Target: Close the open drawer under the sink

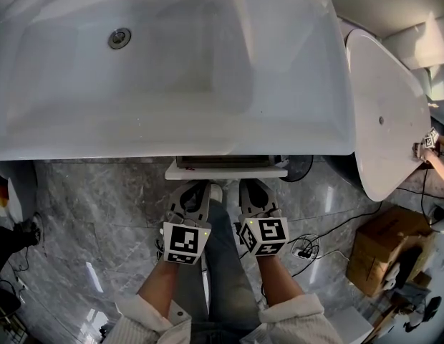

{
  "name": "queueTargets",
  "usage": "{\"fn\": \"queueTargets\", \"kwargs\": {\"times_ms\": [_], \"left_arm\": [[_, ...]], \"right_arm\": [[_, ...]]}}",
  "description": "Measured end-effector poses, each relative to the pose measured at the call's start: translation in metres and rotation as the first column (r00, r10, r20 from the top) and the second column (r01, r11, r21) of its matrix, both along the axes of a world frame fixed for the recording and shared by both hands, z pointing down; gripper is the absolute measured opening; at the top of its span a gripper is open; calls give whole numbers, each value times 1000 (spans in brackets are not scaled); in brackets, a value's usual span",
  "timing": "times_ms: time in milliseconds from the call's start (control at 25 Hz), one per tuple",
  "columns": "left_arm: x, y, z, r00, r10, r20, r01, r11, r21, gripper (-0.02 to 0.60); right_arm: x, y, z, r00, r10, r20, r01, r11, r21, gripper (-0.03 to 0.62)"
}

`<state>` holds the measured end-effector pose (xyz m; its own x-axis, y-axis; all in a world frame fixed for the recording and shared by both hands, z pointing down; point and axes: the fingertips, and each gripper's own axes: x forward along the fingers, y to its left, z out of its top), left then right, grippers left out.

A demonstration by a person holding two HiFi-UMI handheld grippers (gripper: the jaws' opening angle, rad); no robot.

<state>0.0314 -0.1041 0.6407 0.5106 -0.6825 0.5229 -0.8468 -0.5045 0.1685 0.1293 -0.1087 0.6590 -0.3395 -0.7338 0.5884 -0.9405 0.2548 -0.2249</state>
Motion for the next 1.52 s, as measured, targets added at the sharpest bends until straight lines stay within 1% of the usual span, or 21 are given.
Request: {"fn": "queueTargets", "kwargs": {"times_ms": [320, 440, 720, 1160, 1520], "left_arm": [[-2, -11, 0, 1000, 18, 17, -18, 1000, 16, 15], [-2, -18, -2, 1000, 20, 24, -20, 999, 25, 15], [-2, -33, -1, 1000, 10, 28, -11, 999, 40, 15], [-4, -68, -3, 999, 8, 40, -11, 997, 81, 15], [-3, -88, -4, 997, 43, 66, -49, 994, 98, 15]], "right_arm": [[-2, -11, -1, 1000, -5, -4, 5, 1000, 5, 11], [-2, -18, -7, 1000, -8, 1, 8, 1000, 28, 10], [-3, -32, -9, 998, -66, -21, 67, 996, 55, 10], [-5, -68, -11, 998, -55, -25, 57, 993, 107, 11], [-4, -88, -13, 999, -42, -34, 46, 991, 129, 11]]}}
